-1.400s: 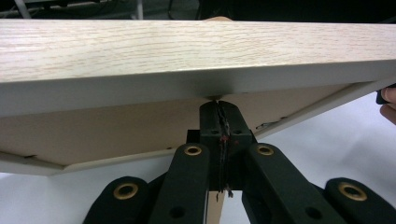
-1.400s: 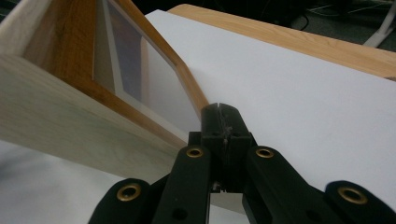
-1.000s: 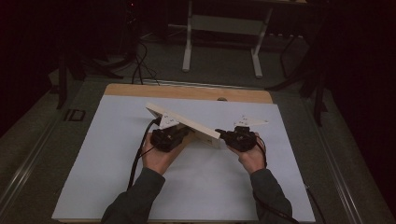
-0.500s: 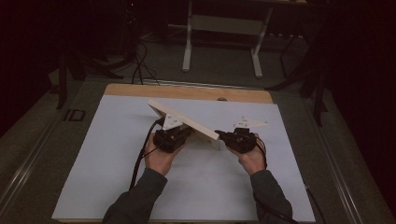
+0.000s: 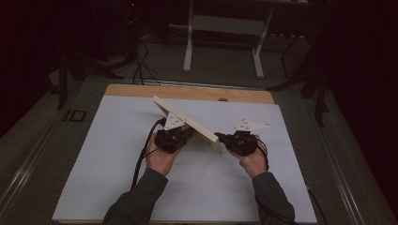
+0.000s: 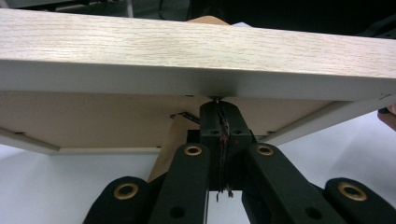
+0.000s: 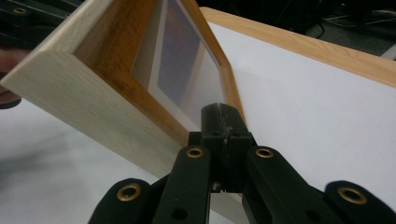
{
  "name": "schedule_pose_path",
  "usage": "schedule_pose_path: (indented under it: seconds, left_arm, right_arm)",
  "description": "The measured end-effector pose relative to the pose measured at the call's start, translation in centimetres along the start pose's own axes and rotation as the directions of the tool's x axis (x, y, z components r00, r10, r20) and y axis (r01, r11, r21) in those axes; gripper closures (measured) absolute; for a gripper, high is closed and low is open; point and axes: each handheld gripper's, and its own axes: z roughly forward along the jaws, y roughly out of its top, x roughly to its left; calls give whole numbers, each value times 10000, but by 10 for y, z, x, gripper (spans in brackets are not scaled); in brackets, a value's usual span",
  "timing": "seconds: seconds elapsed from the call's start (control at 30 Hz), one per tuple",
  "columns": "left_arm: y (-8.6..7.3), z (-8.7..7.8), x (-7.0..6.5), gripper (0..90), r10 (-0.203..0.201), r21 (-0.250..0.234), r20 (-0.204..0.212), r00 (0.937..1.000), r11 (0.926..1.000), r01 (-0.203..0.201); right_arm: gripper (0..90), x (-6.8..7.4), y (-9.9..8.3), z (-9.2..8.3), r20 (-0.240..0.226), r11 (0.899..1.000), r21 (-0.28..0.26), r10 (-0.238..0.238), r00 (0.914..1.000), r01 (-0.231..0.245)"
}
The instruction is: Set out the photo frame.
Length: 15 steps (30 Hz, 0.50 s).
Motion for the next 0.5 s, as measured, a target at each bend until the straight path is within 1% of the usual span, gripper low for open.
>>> schedule_pose_path:
  seconds: [0.2, 0.37, 0.5]
  left_arm:
    - [0, 0, 1, 900, 87, -6, -31, 10000, 10000, -87]
    - [1, 0, 3, 900, 44, -6, -64, 10000, 10000, -44]
    - [1, 0, 5, 900, 63, 5, -1, 10000, 10000, -63]
  right_arm:
    - [900, 2, 0, 1, -116, 10000, 28, -50, 9999, 50]
    - [900, 7, 1, 2, -313, 9994, 102, -332, 9990, 335]
    - [900, 10, 2, 4, -426, 9987, 145, -480, 9979, 486]
